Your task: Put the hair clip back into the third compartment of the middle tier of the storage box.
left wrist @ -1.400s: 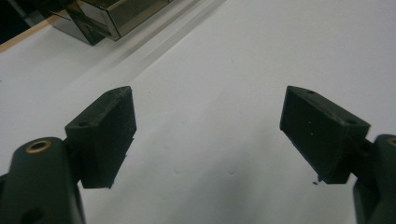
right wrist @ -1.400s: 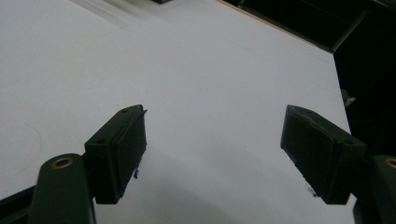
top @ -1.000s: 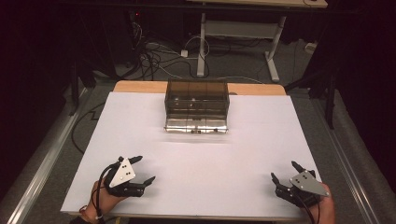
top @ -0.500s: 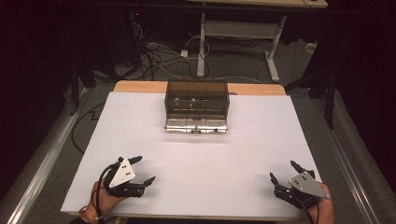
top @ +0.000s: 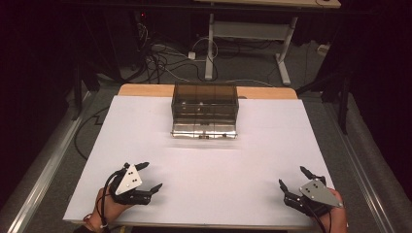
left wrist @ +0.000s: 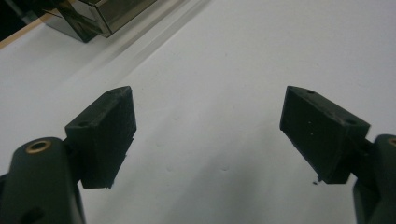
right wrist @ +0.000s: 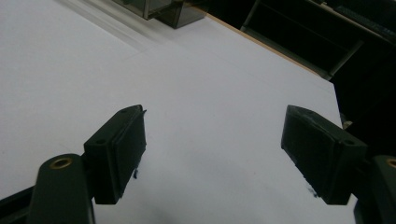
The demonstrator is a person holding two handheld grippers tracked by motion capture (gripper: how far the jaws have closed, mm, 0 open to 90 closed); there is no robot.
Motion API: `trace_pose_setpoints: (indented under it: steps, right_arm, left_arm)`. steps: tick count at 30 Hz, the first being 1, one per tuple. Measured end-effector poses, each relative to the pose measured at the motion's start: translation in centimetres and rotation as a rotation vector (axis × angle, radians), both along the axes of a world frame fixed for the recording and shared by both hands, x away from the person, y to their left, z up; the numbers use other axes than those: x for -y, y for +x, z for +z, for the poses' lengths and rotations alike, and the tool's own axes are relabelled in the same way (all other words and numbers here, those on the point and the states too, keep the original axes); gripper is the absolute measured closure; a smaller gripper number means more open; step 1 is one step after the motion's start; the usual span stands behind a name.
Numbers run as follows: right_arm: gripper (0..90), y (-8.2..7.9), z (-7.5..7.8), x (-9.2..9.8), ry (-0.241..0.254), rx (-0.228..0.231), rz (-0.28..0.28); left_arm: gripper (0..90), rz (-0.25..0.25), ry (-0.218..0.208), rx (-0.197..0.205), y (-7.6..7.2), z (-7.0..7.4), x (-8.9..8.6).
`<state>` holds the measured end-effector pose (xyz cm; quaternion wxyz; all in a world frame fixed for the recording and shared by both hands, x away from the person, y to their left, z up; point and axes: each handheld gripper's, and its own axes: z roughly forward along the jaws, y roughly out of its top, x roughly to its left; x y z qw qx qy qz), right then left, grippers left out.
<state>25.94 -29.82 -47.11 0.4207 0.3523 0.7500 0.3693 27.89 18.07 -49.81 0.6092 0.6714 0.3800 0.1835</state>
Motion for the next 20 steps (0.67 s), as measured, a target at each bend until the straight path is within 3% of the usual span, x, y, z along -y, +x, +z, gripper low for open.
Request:
trace_pose_setpoints:
  steps: [4, 7, 16, 20]
  right_arm:
    - [22.4, 0.1, 0.0, -0.2, 0.006, 0.011, -0.010]
    - [22.3, 0.3, -0.1, -0.3, 0.027, -0.009, 0.003]
    - [22.3, 0.7, -0.4, -0.9, 0.016, -0.021, 0.024]
    - [22.3, 1.0, -0.5, -0.9, 0.012, -0.037, 0.001]
  left_arm:
    - [17.9, 0.003, -0.005, -0.010, 0.2, -0.1, 0.1]
    - [17.9, 0.006, -0.003, -0.010, 0.2, -0.1, 0.1]
    - [17.9, 0.025, -0.008, -0.011, 0.3, 0.1, -0.1]
    - [17.9, 0.029, -0.017, -0.019, 0.4, 0.1, -0.2]
